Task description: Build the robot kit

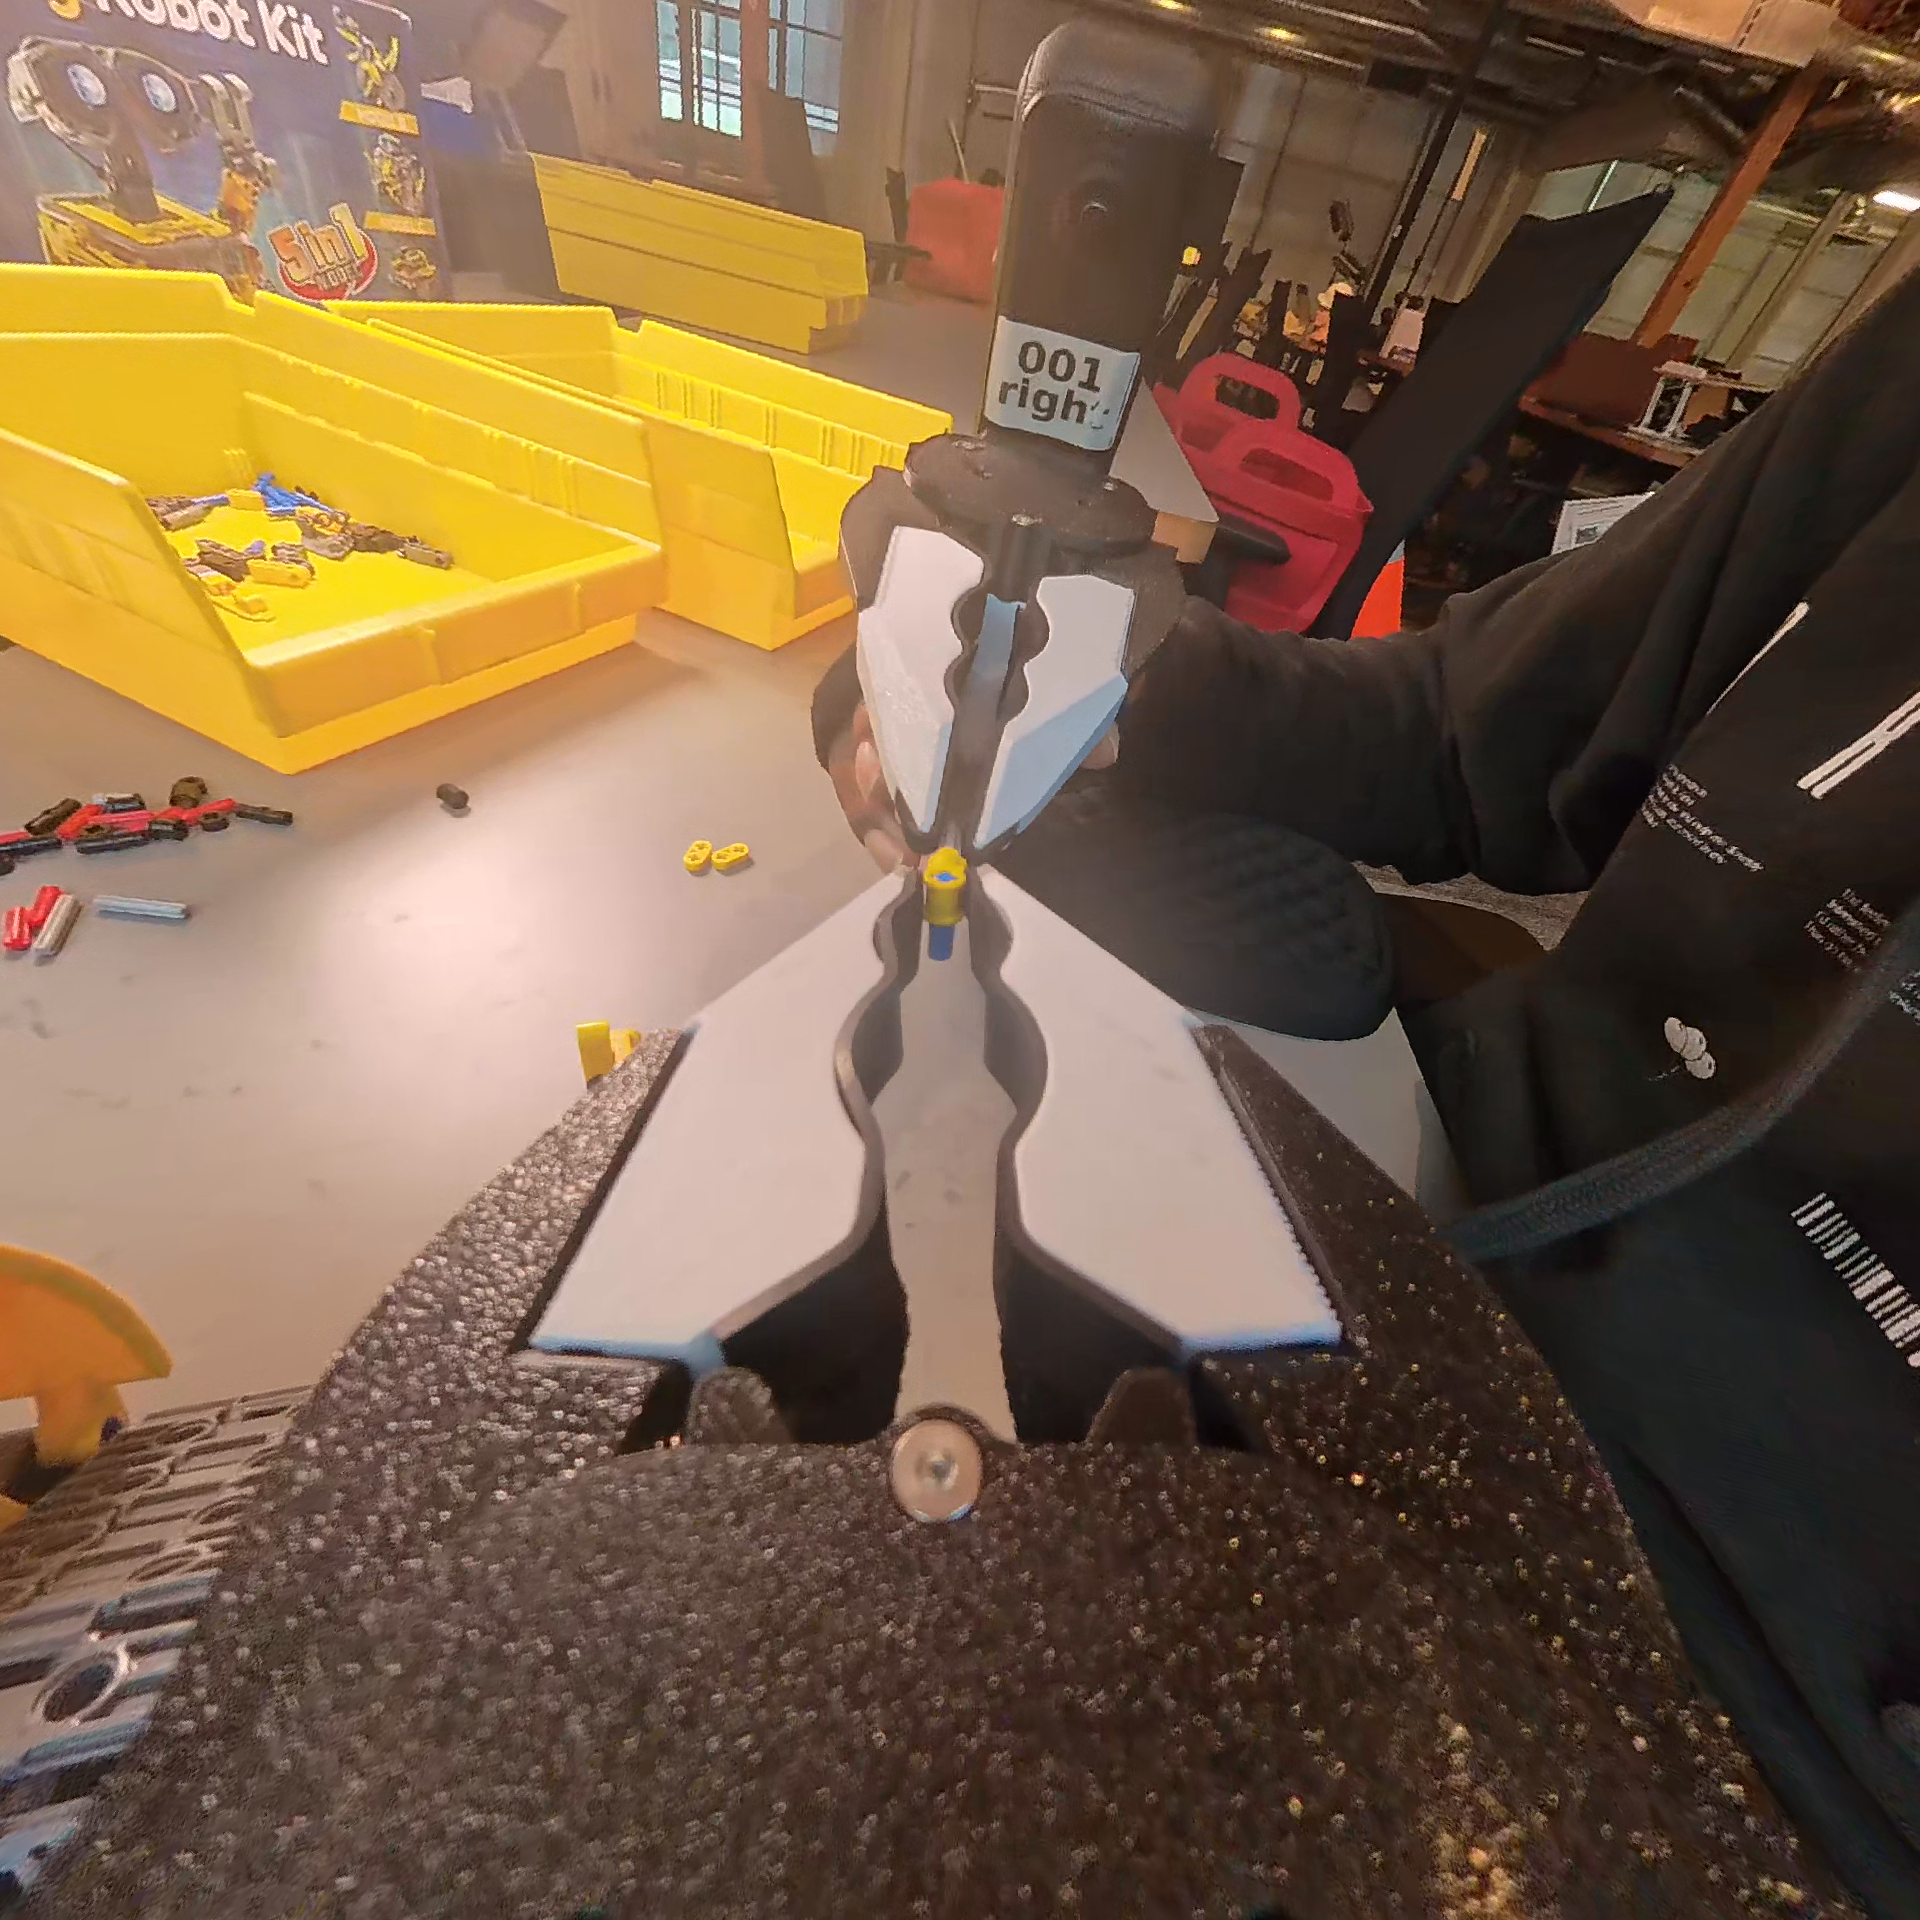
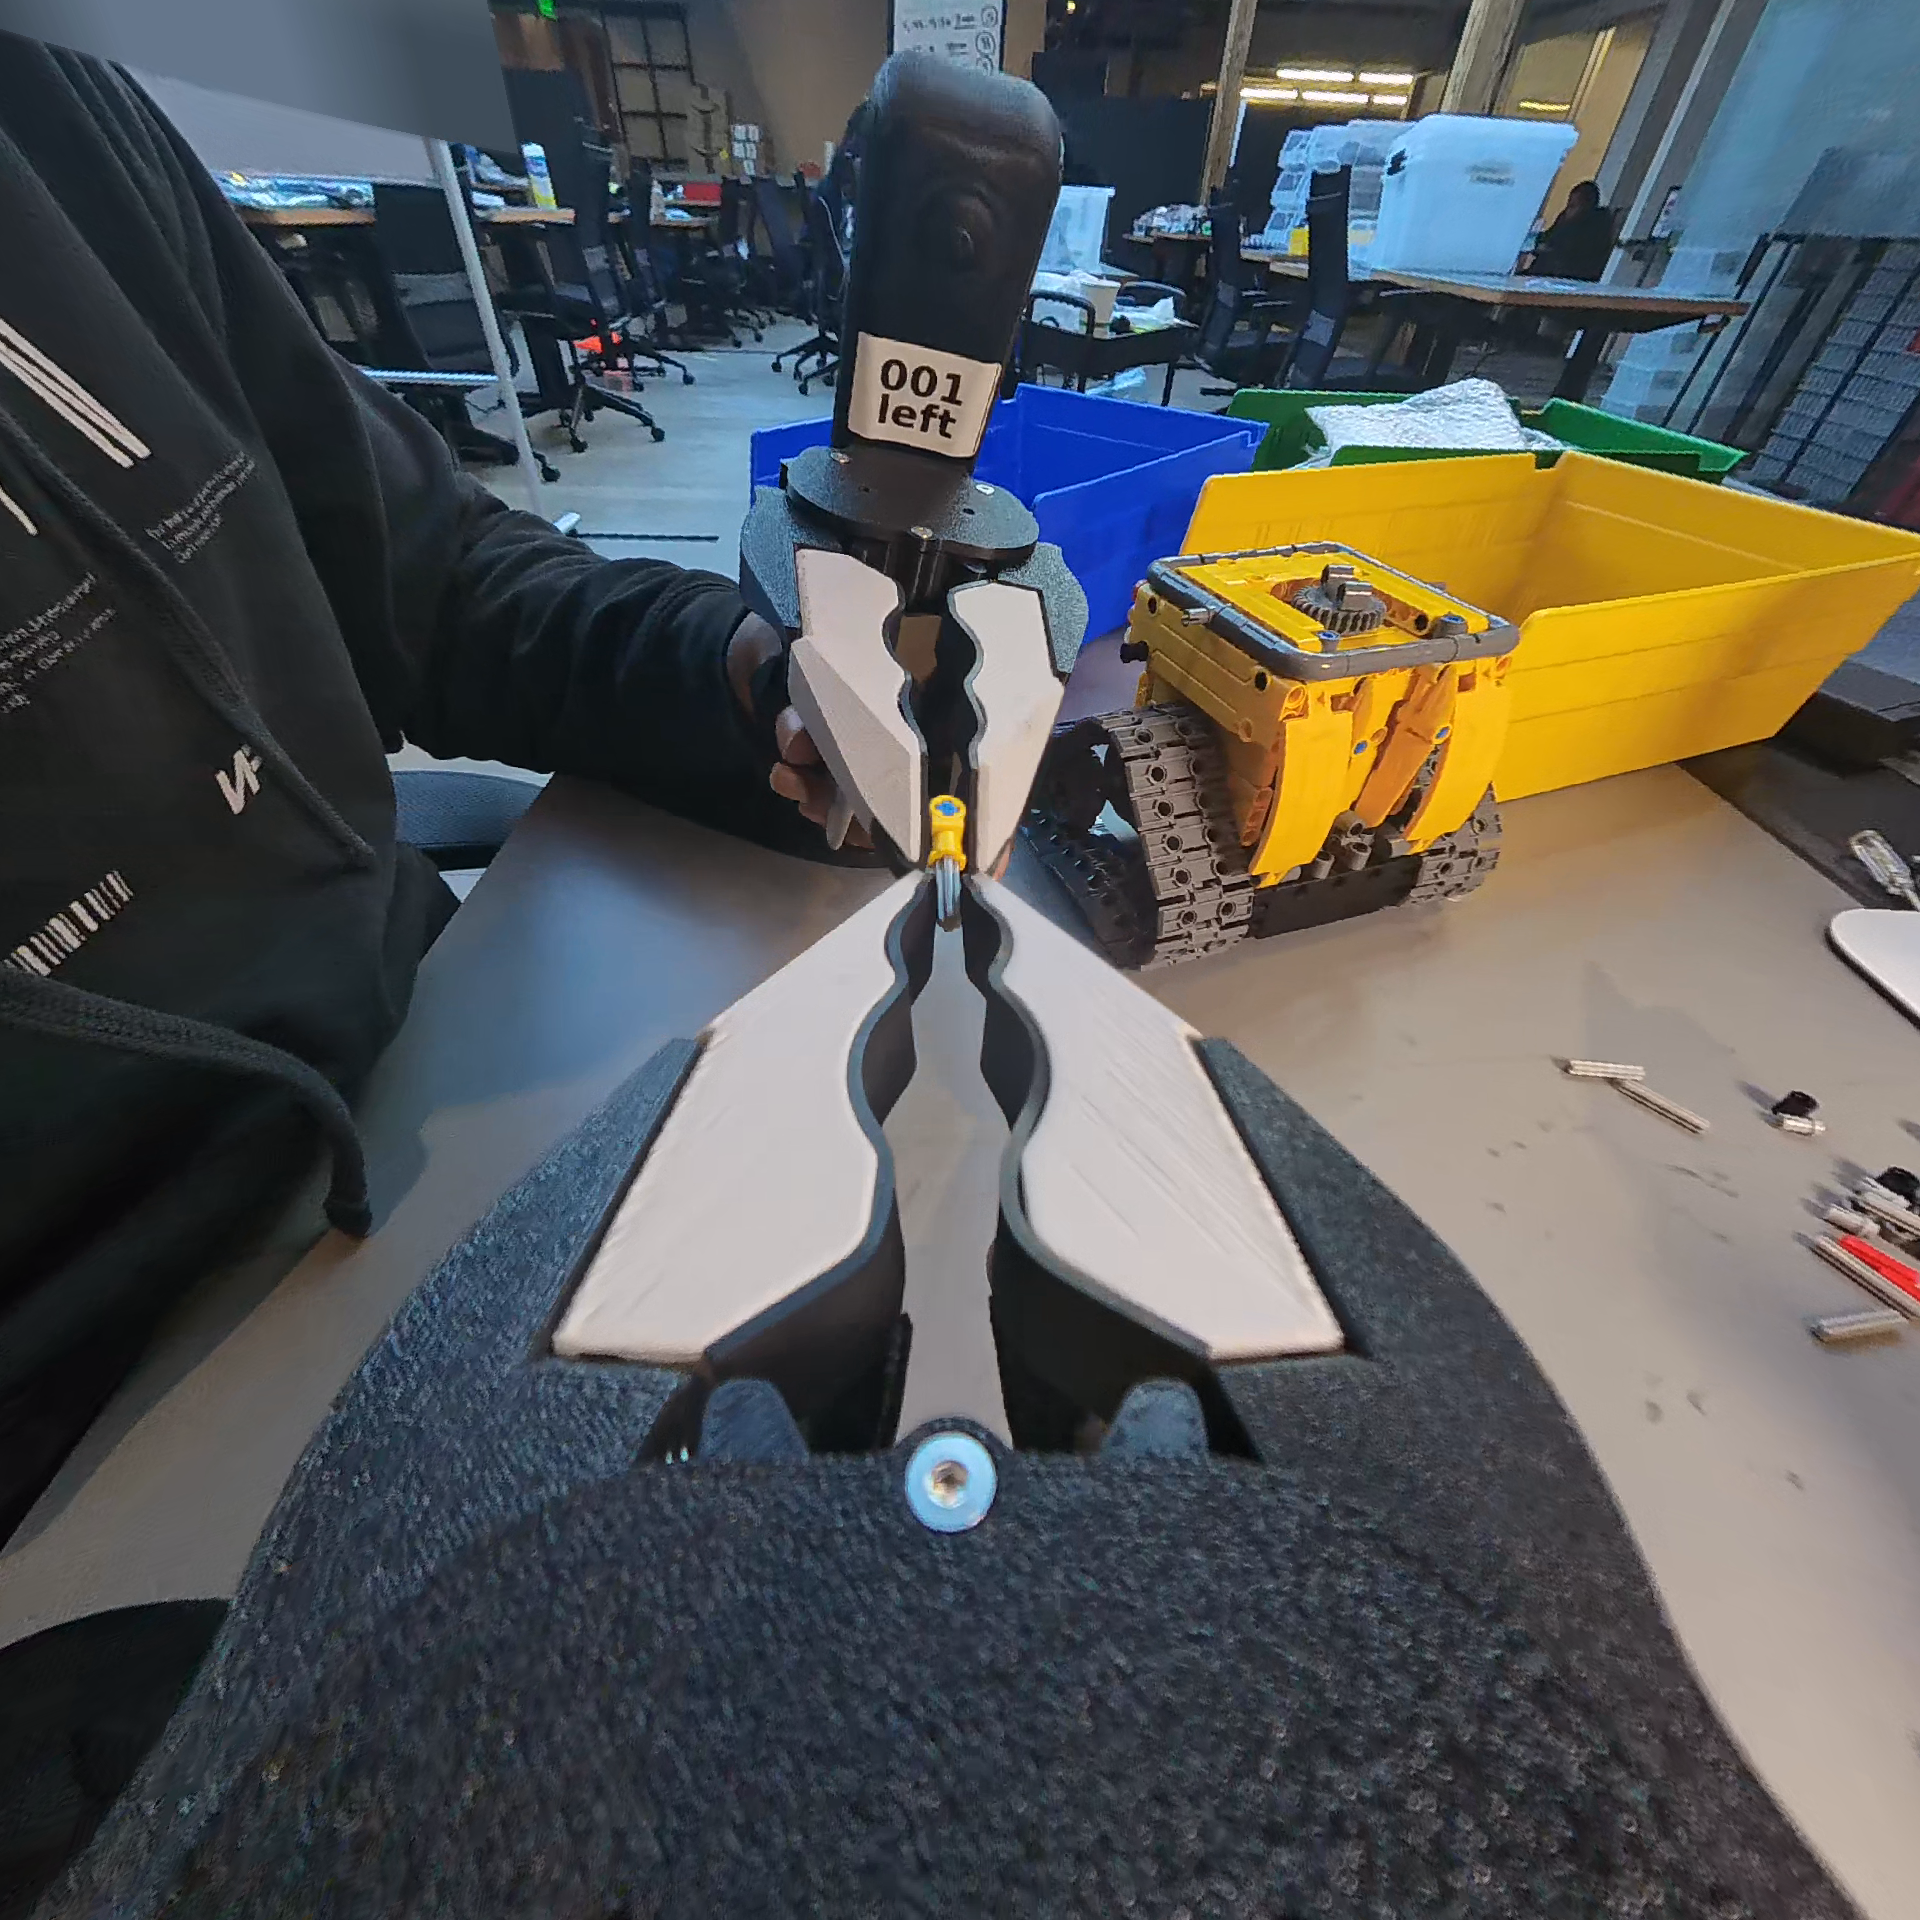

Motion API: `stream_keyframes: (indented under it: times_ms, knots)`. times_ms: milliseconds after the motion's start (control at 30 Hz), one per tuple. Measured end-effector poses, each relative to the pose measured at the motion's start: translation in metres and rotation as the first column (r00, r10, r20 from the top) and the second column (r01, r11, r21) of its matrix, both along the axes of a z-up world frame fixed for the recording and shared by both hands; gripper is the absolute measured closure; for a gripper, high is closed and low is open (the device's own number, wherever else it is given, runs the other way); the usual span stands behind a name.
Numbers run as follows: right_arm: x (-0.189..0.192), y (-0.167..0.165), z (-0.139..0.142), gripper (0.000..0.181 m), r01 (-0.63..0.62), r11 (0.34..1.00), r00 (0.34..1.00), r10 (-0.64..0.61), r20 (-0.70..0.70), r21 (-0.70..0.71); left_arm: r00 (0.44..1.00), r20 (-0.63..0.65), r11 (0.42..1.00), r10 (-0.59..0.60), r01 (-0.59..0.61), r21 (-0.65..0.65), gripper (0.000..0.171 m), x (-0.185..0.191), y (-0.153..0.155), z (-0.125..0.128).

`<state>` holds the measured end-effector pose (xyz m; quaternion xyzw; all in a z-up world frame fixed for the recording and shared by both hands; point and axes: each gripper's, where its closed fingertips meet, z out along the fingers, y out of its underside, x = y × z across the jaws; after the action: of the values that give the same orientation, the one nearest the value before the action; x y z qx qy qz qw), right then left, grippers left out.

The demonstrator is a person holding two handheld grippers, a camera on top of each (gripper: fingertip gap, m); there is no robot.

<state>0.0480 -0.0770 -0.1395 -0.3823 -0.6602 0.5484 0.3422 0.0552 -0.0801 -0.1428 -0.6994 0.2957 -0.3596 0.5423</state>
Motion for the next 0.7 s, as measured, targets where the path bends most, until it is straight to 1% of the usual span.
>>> stream_keyframes:
  times_ms: [167,200,233,300,333,367,400,433,467,500,567,633,700]
  knots:
    - [0.003,0.000,-0.004,0.176,-0.020,1.000,0.999,0.019,0.026,0.015,0.999,-0.030,1.000,-0.011,0.010,-0.011,0.166,0.003,-0.001,-0.005]
    - [0.005,0.007,-0.001,0.171,-0.001,1.000,1.000,0.000,0.026,0.031,0.999,-0.045,1.000,0.005,-0.005,-0.005,0.166,0.002,0.000,-0.006]
    - [0.009,0.022,0.006,0.161,0.048,0.998,0.999,-0.048,0.014,0.044,0.998,-0.067,1.000,0.018,-0.018,0.001,0.166,0.001,0.002,-0.008]
    - [0.025,0.063,0.027,0.156,0.167,0.986,0.986,-0.167,-0.010,0.024,0.995,-0.093,0.999,0.043,-0.043,0.006,0.166,-0.003,0.004,-0.012]
    - [0.035,0.085,0.031,0.155,0.229,0.973,0.973,-0.229,0.004,0.024,0.995,-0.091,0.999,0.046,-0.046,0.001,0.166,-0.003,0.005,-0.012]
    - [0.046,0.105,0.025,0.155,0.286,0.956,0.956,-0.289,0.048,0.060,0.995,-0.089,0.999,0.049,-0.049,-0.003,0.166,-0.003,0.006,-0.013]
    - [0.057,0.123,0.011,0.155,0.326,0.937,0.933,-0.340,0.115,0.124,0.994,-0.092,0.998,0.058,-0.058,-0.002,0.166,-0.004,0.007,-0.013]
    - [0.067,0.135,-0.008,0.155,0.334,0.925,0.908,-0.367,0.203,0.182,0.993,-0.100,0.998,0.066,-0.066,0.002,0.166,-0.004,0.008,-0.014]
    - [0.076,0.139,-0.027,0.155,0.316,0.924,0.880,-0.370,0.298,0.214,0.992,-0.108,0.998,0.066,-0.067,0.003,0.166,-0.004,0.008,-0.016]
    - [0.081,0.139,-0.044,0.156,0.298,0.928,0.851,-0.365,0.378,0.225,0.991,-0.115,0.998,0.068,-0.068,0.004,0.166,-0.004,0.008,-0.016]
    - [0.084,0.131,-0.071,0.156,0.255,0.935,0.801,-0.348,0.487,0.248,0.989,-0.127,0.997,0.071,-0.071,0.009,0.166,-0.003,0.009,-0.018]
    - [0.080,0.128,-0.088,0.160,0.238,0.928,0.761,-0.362,0.539,0.288,0.988,-0.132,0.997,0.076,-0.076,0.009,0.166,-0.003,0.009,-0.018]
    - [0.075,0.128,-0.097,0.160,0.245,0.930,0.725,-0.363,0.586,0.273,0.989,-0.128,0.997,0.080,-0.079,0.011,0.166,-0.004,0.009,-0.018]
